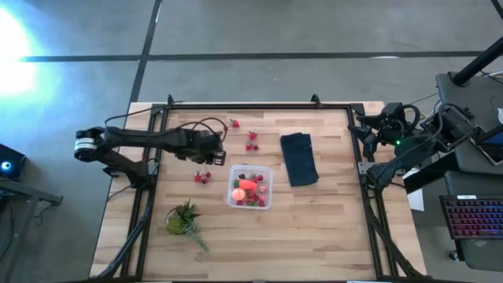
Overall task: Pick and placing Produce into tupperware
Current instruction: Put the red strawberry into the transparent bin
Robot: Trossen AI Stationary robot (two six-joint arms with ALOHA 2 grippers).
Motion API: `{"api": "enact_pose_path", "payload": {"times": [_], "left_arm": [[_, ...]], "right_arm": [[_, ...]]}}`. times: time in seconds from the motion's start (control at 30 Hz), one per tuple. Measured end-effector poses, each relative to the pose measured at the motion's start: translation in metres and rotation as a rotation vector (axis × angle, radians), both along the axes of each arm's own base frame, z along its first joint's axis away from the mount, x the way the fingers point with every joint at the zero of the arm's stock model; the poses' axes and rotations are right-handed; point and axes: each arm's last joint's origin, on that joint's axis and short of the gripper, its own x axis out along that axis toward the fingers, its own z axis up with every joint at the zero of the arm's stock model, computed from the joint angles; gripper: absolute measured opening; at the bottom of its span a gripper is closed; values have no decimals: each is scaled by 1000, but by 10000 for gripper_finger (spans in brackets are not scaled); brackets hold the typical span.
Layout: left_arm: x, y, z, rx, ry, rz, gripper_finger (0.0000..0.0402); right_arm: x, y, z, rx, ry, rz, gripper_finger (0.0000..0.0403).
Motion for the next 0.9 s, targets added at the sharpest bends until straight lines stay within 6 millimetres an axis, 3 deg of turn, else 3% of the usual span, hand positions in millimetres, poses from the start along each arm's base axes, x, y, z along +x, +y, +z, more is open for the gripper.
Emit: {"api": "enact_pose_path", "payload": {"times": [0.13,0.27,0.53,0.77,0.9], "left_arm": [[-12,1,-1,59,142,21,74],[-21,-5,-14,-3,235,-10,89],[-22,-32,-23,-155,244,-79,166],[-19,-67,-18,-123,265,-567,208],[-23,-71,-25,-133,326,-626,218]], "right_arm": [[0,0,0,0,0,0,226],[0,0,0,0,0,0,226],[0,0,0,0,1,0,226],[0,0,0,-8,6,5,226],[0,0,0,-9,6,5,226]]}}
